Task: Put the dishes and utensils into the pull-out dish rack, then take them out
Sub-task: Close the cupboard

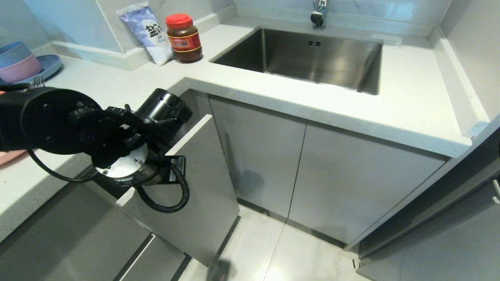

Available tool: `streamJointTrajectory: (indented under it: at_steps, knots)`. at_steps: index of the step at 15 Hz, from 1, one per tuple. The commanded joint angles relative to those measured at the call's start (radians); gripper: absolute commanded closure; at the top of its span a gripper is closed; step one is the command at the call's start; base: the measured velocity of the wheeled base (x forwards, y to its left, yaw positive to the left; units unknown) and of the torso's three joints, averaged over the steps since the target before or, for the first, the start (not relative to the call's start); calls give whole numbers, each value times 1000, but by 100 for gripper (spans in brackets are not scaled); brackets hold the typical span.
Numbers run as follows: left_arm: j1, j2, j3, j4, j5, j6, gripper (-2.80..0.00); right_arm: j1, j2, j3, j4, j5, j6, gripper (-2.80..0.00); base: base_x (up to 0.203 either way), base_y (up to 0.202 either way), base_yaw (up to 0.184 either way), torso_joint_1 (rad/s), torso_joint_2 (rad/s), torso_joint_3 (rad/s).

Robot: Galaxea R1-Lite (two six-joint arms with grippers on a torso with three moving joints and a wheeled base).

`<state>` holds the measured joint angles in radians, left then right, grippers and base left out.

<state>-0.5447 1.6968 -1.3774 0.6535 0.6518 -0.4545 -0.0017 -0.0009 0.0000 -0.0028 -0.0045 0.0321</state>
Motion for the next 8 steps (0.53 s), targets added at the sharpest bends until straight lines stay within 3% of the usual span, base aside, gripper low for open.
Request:
streamJointTrajectory:
  at_steps: [1, 5, 8]
  knots:
    - [83, 3, -4, 2, 3, 33, 0, 0, -2, 0, 0, 0, 0, 0, 0, 0, 0, 0, 0, 0]
    - [198, 12, -46, 3, 4, 73, 0, 0, -2, 0, 0, 0, 0, 0, 0, 0, 0, 0, 0, 0]
    - [241, 21, -64, 3, 33, 83, 0, 0, -2, 1, 0, 0, 0, 0, 0, 0, 0, 0, 0, 0]
